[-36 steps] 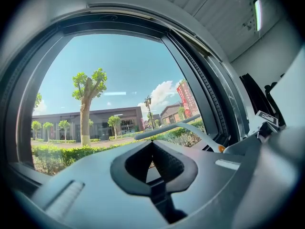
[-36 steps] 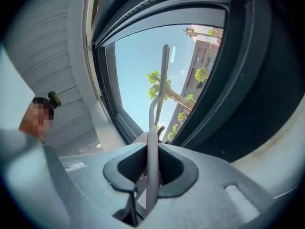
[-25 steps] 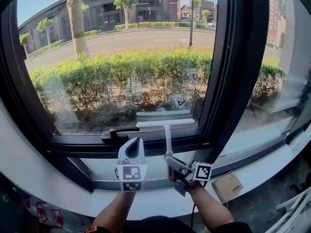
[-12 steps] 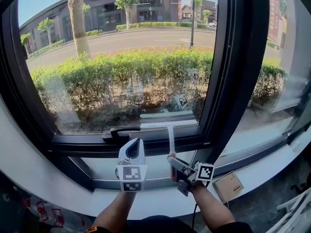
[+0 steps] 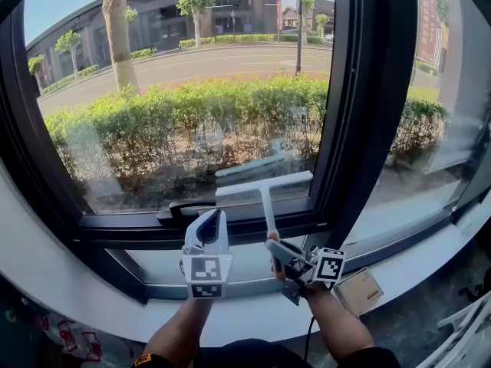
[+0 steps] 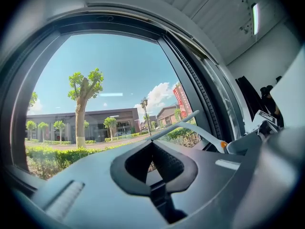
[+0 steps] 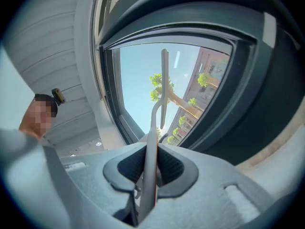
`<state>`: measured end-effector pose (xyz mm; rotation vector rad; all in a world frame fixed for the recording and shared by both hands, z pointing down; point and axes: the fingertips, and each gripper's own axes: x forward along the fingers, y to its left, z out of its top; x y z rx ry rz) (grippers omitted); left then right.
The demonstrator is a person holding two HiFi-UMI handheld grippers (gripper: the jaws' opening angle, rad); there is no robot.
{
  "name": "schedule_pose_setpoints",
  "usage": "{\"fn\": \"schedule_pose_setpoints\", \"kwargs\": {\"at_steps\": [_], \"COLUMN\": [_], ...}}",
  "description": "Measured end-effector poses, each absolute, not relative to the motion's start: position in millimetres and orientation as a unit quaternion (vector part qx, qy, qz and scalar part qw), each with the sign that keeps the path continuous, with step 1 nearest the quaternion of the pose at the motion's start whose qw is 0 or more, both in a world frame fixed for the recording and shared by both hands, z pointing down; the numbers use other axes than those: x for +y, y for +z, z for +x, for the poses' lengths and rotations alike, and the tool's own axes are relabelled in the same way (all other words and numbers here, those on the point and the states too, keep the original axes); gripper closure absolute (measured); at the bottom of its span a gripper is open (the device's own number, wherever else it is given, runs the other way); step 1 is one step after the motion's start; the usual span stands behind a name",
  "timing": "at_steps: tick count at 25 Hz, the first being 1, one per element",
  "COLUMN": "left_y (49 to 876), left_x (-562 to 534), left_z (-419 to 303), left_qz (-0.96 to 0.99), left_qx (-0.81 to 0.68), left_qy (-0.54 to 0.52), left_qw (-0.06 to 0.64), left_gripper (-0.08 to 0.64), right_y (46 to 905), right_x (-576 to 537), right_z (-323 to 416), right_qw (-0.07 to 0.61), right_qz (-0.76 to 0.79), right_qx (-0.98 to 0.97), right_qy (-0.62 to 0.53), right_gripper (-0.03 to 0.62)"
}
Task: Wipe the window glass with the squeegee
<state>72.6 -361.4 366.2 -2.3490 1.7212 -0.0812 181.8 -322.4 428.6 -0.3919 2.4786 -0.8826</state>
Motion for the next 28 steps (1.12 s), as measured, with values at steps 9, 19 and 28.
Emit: {"fn": "schedule_pose_setpoints", "kwargs": {"at_steps": [9, 19, 28], "left_y": [306, 293, 342], "left_x": [-357, -358, -367], "left_z": [89, 102, 105], "left_qz": [-0.803, -0.806, -0.814], "left_qx": [0.574, 0.566, 0.564], "left_qy": [0.01, 0.016, -0.012], "left_qw": [0.162, 0.176, 0.138], "left_gripper": [0.546, 0.545, 0.545], "right_y": [322, 294, 339], "right_x": [-335, -353, -338], "right_z": [190, 192, 183], "right_qw": [0.275, 0.297, 0.326], "right_qz": [-0.111, -0.082, -0.043], "right_qx": [0.925, 0.922, 0.894], "right_qy": [-0.237, -0.235, -0.303], "right_gripper": [0.543, 0.543, 0.543]}}
